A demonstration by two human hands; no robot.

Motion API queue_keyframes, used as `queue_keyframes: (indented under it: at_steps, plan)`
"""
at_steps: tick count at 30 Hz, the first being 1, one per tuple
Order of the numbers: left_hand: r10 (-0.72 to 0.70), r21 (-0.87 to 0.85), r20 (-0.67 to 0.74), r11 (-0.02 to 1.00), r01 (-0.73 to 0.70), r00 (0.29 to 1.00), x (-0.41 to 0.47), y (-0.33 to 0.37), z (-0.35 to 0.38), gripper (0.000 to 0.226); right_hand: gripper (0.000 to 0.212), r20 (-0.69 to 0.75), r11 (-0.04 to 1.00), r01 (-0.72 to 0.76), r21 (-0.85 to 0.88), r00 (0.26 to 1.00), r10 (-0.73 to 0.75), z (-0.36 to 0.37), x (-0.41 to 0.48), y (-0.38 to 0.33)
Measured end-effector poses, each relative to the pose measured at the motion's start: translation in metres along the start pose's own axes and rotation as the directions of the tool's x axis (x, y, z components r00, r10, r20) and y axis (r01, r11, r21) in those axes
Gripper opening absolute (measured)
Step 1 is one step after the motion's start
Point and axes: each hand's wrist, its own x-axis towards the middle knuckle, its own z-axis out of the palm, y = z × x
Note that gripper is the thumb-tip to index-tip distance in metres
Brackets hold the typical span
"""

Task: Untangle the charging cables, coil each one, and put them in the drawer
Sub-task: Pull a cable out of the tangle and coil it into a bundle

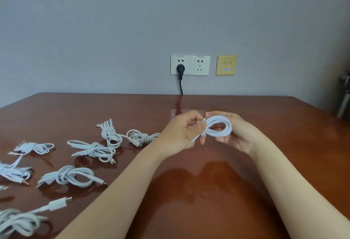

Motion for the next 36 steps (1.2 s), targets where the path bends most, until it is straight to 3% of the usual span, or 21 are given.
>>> queue_keyframes:
  at_steps: [2,5,9,12,15,17,19,21,24,26,28,32,36]
  plan:
    - [-0.005,-0.078,-0.057,0.997,0.001,0.998,0.001,0.003,-0.002,0.024,0.025,-0.011,0.999,0.033,0.013,0.999,-0.033,0.004,0.000,0.001]
    - [-0.036,-0.114,-0.155,0.993,0.018,0.987,0.003,0.004,-0.006,0.031,0.019,-0.049,0.986,0.145,-0.084,0.988,-0.149,0.015,-0.002,-0.001]
    - [-0.189,-0.271,-0.173,0.953,0.138,0.967,0.006,0.008,-0.007,0.038,0.011,-0.176,0.898,0.334,-0.288,0.903,-0.392,0.026,0.000,0.000]
    - [-0.365,-0.545,-0.036,0.787,0.288,0.930,0.008,0.011,-0.008,0.027,0.011,-0.230,0.742,0.391,-0.545,0.781,-0.580,0.030,-0.001,0.005]
    - [-0.420,-0.731,0.079,0.592,0.339,0.904,0.008,0.014,-0.013,0.023,0.013,-0.201,0.662,0.448,-0.601,0.717,-0.668,0.034,-0.005,0.007]
    - [-0.447,-0.756,0.099,0.546,0.359,0.889,0.008,0.016,-0.016,0.024,0.016,-0.133,0.585,0.462,-0.666,0.698,-0.703,0.036,-0.008,0.008]
    - [-0.467,-0.710,0.074,0.596,0.376,0.881,0.007,0.018,-0.015,0.023,0.015,-0.056,0.509,0.462,-0.727,0.698,-0.714,0.035,-0.008,0.009]
    - [-0.451,-0.574,-0.039,0.741,0.350,0.892,0.008,0.019,-0.011,0.021,0.017,-0.030,0.488,0.446,-0.750,0.715,-0.699,0.033,-0.006,0.010]
    - [-0.296,-0.137,-0.316,0.954,0.266,0.901,0.010,0.012,0.001,0.025,0.019,-0.030,0.489,0.419,-0.765,0.736,-0.676,0.031,-0.003,0.012]
    - [-0.119,0.162,-0.420,0.966,0.204,0.900,0.010,0.005,0.008,0.030,0.021,-0.041,0.486,0.395,-0.779,0.742,-0.669,0.030,-0.002,0.014]
    - [0.031,0.347,-0.403,0.930,0.121,0.915,0.007,0.001,0.010,0.032,0.026,-0.043,0.484,0.392,-0.783,0.741,-0.670,0.030,-0.002,0.013]
    - [0.040,0.396,-0.295,0.915,0.084,0.955,0.004,0.003,0.005,0.060,0.034,0.060,0.421,0.436,-0.795,0.748,-0.661,0.032,-0.007,0.008]
    - [-0.029,0.237,-0.333,0.965,0.114,0.943,0.007,-0.002,-0.002,0.043,0.018,0.047,0.476,0.431,-0.767,0.777,-0.628,0.032,-0.005,0.011]
